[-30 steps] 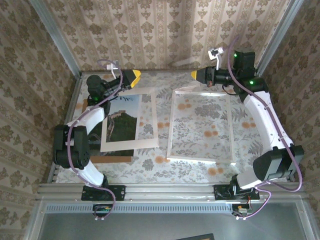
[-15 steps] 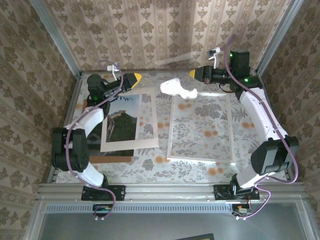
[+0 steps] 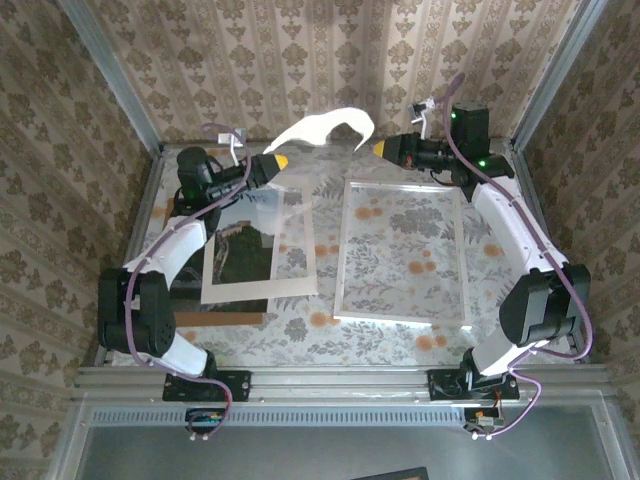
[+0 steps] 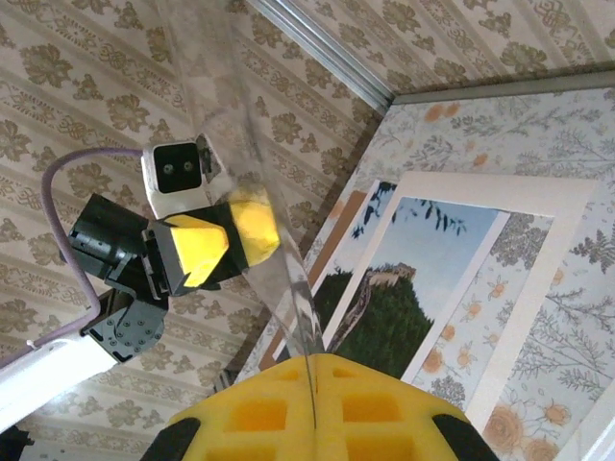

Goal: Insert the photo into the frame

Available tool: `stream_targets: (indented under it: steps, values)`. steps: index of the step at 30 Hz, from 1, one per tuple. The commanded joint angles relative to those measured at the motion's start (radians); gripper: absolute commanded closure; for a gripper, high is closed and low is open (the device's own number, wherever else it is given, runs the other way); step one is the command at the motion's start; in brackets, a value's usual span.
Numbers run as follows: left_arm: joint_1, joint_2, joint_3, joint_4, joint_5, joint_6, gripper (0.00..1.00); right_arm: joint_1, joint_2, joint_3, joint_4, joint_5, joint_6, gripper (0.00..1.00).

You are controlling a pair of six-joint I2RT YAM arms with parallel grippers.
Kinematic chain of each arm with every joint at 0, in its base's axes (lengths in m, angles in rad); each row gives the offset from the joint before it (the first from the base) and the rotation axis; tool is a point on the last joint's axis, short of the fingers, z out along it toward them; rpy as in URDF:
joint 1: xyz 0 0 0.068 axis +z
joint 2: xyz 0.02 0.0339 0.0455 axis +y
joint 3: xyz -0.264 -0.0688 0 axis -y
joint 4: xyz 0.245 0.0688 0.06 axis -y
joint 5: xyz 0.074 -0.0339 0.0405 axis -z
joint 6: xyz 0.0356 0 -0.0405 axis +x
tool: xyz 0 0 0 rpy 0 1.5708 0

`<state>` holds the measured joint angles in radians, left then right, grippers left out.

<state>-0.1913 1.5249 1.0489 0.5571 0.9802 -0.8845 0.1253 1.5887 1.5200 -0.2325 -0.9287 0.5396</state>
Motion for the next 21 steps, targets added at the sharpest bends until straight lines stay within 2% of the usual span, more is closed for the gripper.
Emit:
stream_targets:
  steps: [1, 11, 21]
  values:
    - [-0.007, -0.025, 0.031, -0.061, -0.013, 0.075, 0.57, 0.005, -0.043, -0.018, 0.073, -0.034, 0.046, 1.0]
    - [-0.007, 0.007, 0.038, -0.051, -0.021, 0.081, 0.67, 0.02, -0.076, -0.063, 0.205, -0.093, 0.144, 1.0]
    - [0.006, 0.02, 0.026, 0.005, -0.01, 0.051, 0.73, 0.031, -0.073, -0.058, 0.204, -0.085, 0.157, 1.0]
